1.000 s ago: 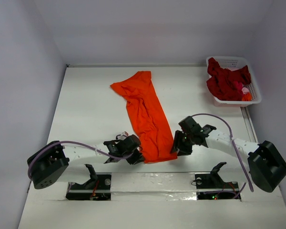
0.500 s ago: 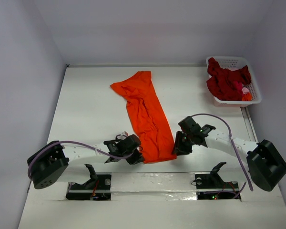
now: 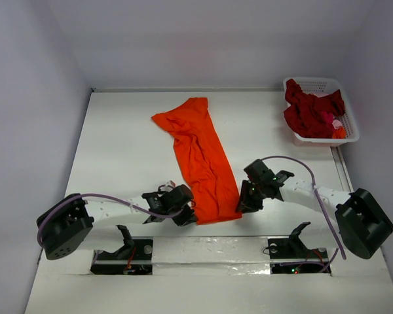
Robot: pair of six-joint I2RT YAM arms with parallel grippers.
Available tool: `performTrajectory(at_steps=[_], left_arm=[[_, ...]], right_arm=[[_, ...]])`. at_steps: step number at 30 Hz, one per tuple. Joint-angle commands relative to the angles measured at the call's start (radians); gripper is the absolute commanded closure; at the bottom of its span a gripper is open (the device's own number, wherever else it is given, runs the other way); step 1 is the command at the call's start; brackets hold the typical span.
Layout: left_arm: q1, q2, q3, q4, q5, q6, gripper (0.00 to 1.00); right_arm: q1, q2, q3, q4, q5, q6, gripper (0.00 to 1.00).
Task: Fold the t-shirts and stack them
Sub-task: Fold the tshirt
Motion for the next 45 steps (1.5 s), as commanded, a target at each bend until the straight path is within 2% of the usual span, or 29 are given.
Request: performTrajectory(at_steps=[1, 4, 5, 7, 28, 41, 45], left_arm=[[-0.005, -0.03, 0.024, -0.053, -0.03, -0.022, 1.0], [-0.005, -0.036, 0.026, -0.063, -0.033, -0.023, 1.0], [-0.005, -0.038, 0.031, -0.07, -0.036, -0.023, 1.0], [-0.005, -0.042, 0.038, -0.075, -0.036, -0.025, 1.0], [-0.005, -0.19, 0.189, -0.279, -0.102, -0.052, 1.0], [-0.005, -0.203, 0.262, -0.382, -0.145, -0.06, 1.0], [0.014, -0.17, 0.317, -0.417, -0.157, -0.017, 1.0]], right_arm=[[-0.007, -0.014, 0.02, 0.03, -0.002, -0.011, 0.71], [-0.007, -0.037, 0.035, 0.013, 0.004, -0.011, 0.84], [-0.007, -0.04, 0.04, 0.008, 0.007, -0.009, 0.92], [-0.007, -0.043, 0.058, -0.012, 0.018, -0.014, 1.0], [-0.007, -0.063, 0.178, -0.098, 0.001, -0.013, 1.0], [-0.017, -0.051, 0.287, -0.151, 0.015, -0.022, 1.0], [-0.017, -0.029, 0.316, -0.156, 0.017, -0.035, 1.0]])
